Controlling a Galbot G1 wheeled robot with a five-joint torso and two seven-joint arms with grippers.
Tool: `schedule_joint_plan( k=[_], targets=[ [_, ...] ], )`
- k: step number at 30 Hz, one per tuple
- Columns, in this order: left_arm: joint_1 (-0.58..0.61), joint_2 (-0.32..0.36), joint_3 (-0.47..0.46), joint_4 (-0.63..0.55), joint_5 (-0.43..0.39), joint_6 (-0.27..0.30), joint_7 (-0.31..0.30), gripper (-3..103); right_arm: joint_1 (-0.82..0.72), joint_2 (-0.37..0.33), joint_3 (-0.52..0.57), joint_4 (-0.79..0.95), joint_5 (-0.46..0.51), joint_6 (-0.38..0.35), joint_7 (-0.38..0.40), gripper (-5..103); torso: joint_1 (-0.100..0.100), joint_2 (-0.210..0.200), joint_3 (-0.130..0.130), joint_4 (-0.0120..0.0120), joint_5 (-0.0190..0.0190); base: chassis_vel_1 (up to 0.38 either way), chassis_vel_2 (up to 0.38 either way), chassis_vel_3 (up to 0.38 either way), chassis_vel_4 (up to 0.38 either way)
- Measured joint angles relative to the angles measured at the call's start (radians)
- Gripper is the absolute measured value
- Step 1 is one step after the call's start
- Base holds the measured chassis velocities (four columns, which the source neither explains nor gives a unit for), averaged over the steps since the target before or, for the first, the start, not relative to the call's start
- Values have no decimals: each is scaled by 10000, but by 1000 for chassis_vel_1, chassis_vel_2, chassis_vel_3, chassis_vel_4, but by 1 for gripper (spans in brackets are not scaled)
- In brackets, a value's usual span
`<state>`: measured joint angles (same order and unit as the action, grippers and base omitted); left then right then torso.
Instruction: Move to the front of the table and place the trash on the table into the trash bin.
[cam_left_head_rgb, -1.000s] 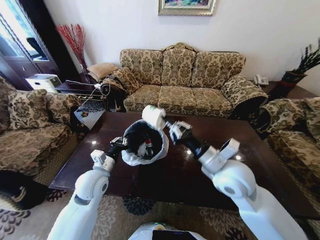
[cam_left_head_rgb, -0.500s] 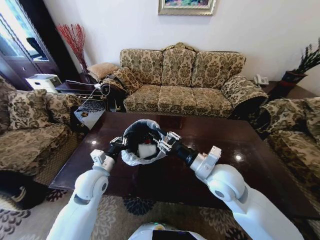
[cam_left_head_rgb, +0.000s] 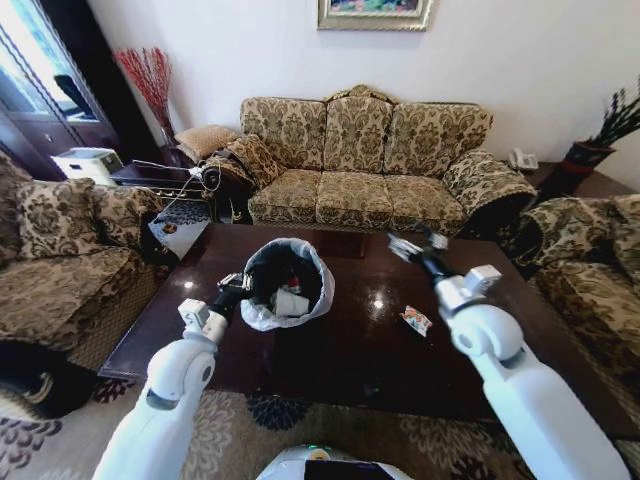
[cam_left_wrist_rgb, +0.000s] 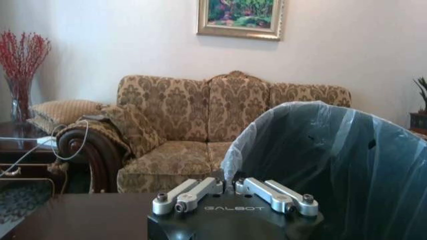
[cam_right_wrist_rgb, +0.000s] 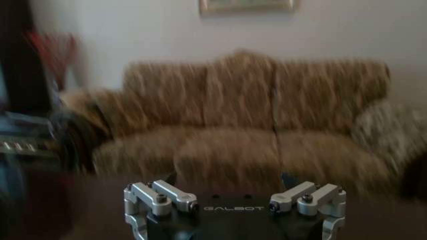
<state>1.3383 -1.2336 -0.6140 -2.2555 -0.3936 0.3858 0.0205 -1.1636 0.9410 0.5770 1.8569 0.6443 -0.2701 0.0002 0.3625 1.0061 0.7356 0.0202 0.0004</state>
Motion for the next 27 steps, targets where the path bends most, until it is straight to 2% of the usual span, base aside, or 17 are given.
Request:
schedule_joint_plan(
  k=[3, 6, 10, 16, 19, 23, 24, 25, 27],
  targets=[
    [41, -4, 0, -26, 1, -17, 0, 4, -101, 2, 108, -1971, -126, 200, -718, 100, 0, 0, 0, 0, 4, 0, 0, 0, 0],
    [47, -30, 35, -25, 21, -27, 0, 4, -98, 134, -70, -2604, -29, 299, -780, 100, 1, 0, 1, 0, 4, 0, 0, 0, 0],
    [53, -52, 51, -28, 48, -31, 4, 4, -199, 434, -340, -2661, 294, 293, -674, 100, 0, 0, 0, 2, -2, 0, 0, 0, 0],
    [73, -66, 28, -39, 56, -35, 4, 4, -258, 784, -822, -2670, 422, 110, 6, 102, 0, 1, 0, 5, -4, 0, 0, 0, 0],
    [69, -58, 8, -38, 55, -35, 4, 4, -424, 800, -911, -2805, 77, 53, 263, 98, 1, 1, 0, 3, -4, 0, 0, 0, 0],
    [33, -70, 45, 4, 55, -35, 5, 4, -629, 794, -944, -2854, 75, 36, 324, 97, -1, 2, 0, 1, -5, 0, 0, 0, 0],
    [24, -89, 79, 14, 56, -35, 6, 4, -668, 847, -954, -2929, 74, 36, 324, 90, -1, 2, -1, 1, -8, 0, 0, 0, 0],
    [24, -89, 79, 14, 56, -35, 6, 4, -668, 847, -954, -2929, 74, 36, 324, 90, -1, 2, -1, 1, -8, 0, 0, 0, 0],
    [19, -99, 98, 15, 59, -36, 6, 4, -674, 935, -971, -3055, 71, 46, 323, 82, 0, 2, 0, 1, -5, 0, 0, 0, 0]
  ],
)
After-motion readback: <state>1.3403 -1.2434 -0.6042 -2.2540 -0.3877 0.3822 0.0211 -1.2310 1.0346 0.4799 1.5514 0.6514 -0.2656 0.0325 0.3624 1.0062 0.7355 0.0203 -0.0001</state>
